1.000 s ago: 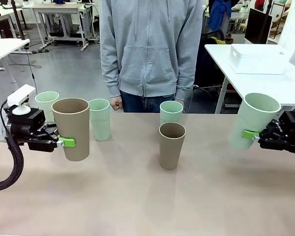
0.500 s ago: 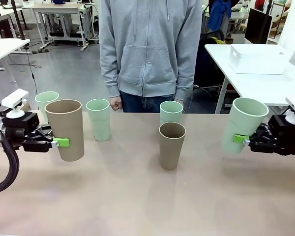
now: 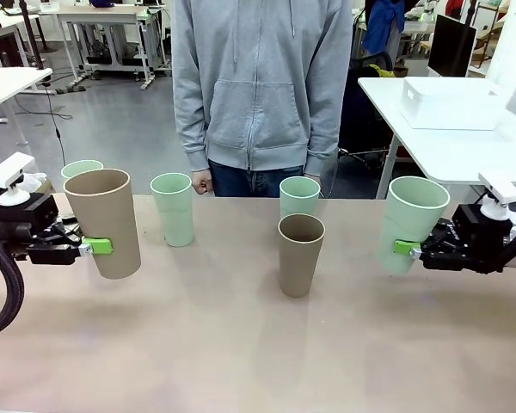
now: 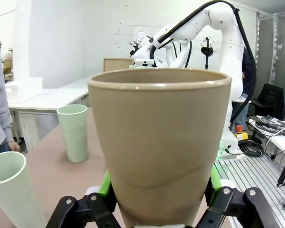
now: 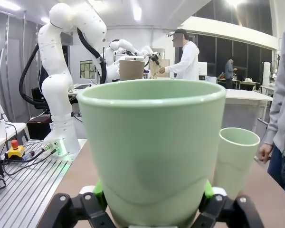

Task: Stack the cups and store them in the basket.
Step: Pick up two Reusable plastic cups , one in each hand, then place the stack of Reusable plastic cups into the Pantry Basket.

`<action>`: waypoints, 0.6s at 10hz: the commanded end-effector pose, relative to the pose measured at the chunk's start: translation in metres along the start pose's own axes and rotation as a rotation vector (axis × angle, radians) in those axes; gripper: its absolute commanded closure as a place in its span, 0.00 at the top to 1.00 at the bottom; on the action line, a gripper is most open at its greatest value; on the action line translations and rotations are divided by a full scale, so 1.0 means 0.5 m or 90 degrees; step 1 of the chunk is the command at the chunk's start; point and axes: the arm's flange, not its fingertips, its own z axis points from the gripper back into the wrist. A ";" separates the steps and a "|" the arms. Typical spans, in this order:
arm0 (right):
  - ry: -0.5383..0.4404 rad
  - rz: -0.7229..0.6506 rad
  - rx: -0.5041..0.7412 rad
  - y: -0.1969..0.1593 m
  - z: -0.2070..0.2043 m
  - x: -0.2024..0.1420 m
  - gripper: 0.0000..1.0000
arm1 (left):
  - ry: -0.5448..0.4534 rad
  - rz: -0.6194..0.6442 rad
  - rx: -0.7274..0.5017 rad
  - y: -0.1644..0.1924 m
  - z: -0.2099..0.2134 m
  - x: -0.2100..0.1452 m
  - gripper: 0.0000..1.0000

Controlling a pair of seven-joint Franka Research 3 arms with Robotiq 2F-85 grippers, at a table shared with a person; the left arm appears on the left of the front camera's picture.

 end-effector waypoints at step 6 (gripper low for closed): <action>-0.002 0.004 -0.007 -0.002 0.005 0.000 0.84 | 0.000 0.008 0.011 0.004 0.002 0.001 0.85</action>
